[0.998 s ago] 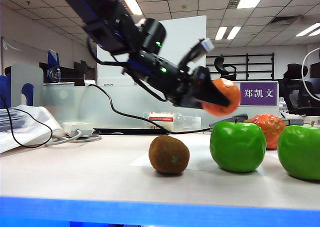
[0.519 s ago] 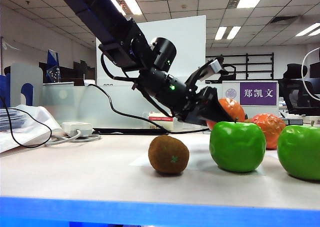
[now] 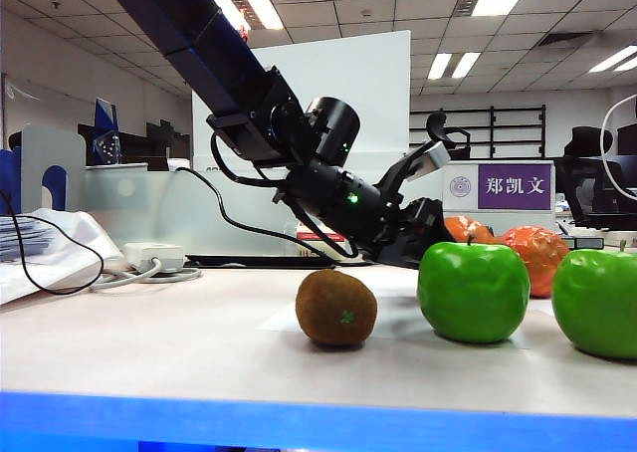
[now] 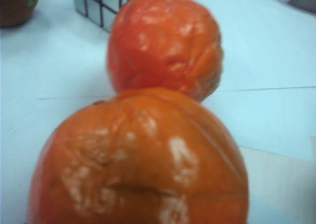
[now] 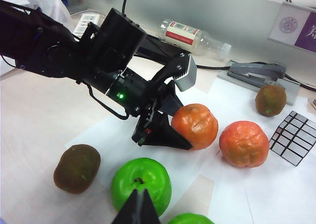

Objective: Put the same fruits together.

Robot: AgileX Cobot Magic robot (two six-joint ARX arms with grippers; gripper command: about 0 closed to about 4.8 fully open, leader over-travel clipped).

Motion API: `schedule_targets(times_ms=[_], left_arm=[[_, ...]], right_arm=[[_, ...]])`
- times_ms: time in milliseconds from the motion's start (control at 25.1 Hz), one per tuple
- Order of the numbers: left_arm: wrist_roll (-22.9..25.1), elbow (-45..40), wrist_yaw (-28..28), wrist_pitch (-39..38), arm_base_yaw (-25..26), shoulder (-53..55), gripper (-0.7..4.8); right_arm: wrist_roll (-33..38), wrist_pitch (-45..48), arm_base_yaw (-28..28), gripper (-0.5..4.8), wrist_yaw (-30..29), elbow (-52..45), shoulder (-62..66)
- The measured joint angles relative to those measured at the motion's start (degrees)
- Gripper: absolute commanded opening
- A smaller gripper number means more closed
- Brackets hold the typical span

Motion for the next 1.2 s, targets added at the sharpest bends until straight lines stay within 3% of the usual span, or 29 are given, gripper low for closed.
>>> schedule_targets(times_ms=[200,439,638,878,1038,1197], left_arm=[[0.0,0.0,0.02,0.96,-0.35,0.09,1.03],[0.0,0.0,0.0,1.09,-0.35,0.09,1.36],[0.02,0.0,-1.05,1.07,-0.35,0.09,2.15],[0.26,0.0,-1.75,0.42,-0.35,0.11,2.6],[0.24,0.0,-1.77,0.15,-0.35,0.11,3.82],[0.26,0.0,-1.79,-0.26,-0.35,0.11,4.48]], right_arm=[[-0.02,0.11,0.0,-0.06,0.0,0.57,0.28],[-0.04,0.13,0.0,-0.06,0.0,1.01,0.63],[-0.04,0.09,0.0,-0.06,0.0,1.01,0.61],[-0.04,0.11,0.0,-0.06,0.0,1.01,0.61],[-0.07,0.11,0.0,-0.06,0.0,1.01,0.61],[-0.07,0.09,0.0,-0.06,0.0,1.01,0.61]])
